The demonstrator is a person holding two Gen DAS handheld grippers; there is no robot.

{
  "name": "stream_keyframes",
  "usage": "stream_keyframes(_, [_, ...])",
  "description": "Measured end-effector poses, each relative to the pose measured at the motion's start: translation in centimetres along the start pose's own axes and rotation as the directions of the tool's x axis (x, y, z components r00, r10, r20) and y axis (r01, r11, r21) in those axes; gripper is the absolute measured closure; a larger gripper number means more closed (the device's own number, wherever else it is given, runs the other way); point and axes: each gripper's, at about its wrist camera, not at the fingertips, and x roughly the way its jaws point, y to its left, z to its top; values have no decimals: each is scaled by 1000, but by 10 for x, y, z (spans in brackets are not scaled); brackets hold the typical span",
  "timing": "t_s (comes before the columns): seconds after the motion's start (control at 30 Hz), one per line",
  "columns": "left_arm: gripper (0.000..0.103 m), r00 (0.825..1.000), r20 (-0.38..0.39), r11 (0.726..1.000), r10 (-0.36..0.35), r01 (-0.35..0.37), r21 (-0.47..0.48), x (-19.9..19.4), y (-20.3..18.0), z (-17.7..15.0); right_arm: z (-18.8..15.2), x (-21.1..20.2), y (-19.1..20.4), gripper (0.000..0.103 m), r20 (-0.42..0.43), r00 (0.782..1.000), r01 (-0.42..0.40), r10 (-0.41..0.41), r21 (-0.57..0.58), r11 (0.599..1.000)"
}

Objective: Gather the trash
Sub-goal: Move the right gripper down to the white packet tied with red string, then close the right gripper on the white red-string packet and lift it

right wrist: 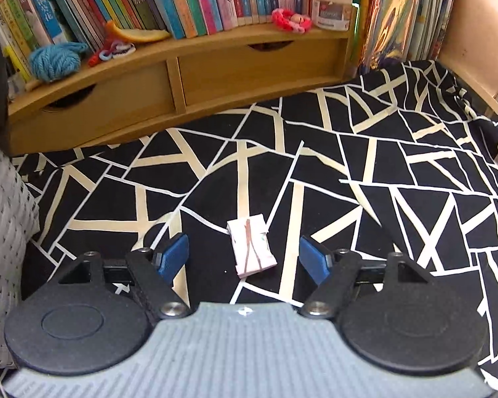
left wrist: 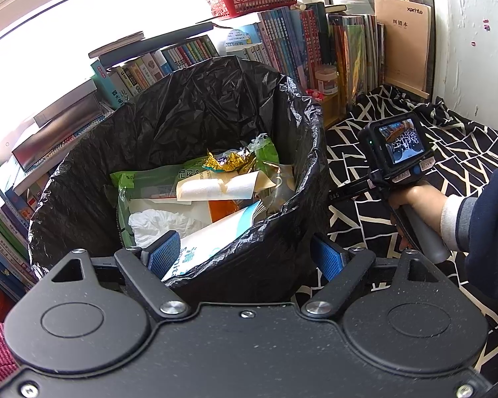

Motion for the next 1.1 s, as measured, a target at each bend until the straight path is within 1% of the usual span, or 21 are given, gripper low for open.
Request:
stream_keyframes(0.17, [19, 1000, 1, 1000, 5, -5, 2, 1, -1, 0, -2, 5, -2, 20, -3, 1000, 8, -7, 21, 1000])
stream_keyframes(0.37, [19, 1000, 1, 1000, 6, -6, 3, 1, -1, 0, -2, 5, -6, 21, -5, 1000, -4, 4, 30, 1000])
stream_keyframes(0.5, [19, 1000, 1, 1000, 5, -5, 3, 1, -1, 0, -2, 4, -5, 23, -5, 1000, -4, 5, 29, 1000])
stream_keyframes(0.57, [19, 1000, 1, 1000, 6, -6, 3, 1, -1, 0, -2, 4, -4, 25, -5, 1000, -3, 3, 24, 1000])
stream_keyframes(0.67, [19, 1000, 1, 1000, 6, -6, 4, 1, -1, 0, -2, 3, -4, 36, -4, 1000, 1, -1, 12, 1000])
stream_keyframes(0.73, [19, 1000, 1, 1000, 6, -6, 4, 1, -1, 0, -2, 3, -4, 45, -3, 1000, 5, -5, 9, 1000])
stream_keyframes(0.8, [19, 1000, 1, 1000, 6, -6, 4, 1, -1, 0, -2, 2, -4, 51, -2, 1000, 10, -10, 8, 1000])
stream_keyframes(1.1, [19, 1000, 1, 1000, 6, -6, 4, 2, -1, 0, -1, 0, -4, 61, 1, 1000, 5, -5, 3, 1000])
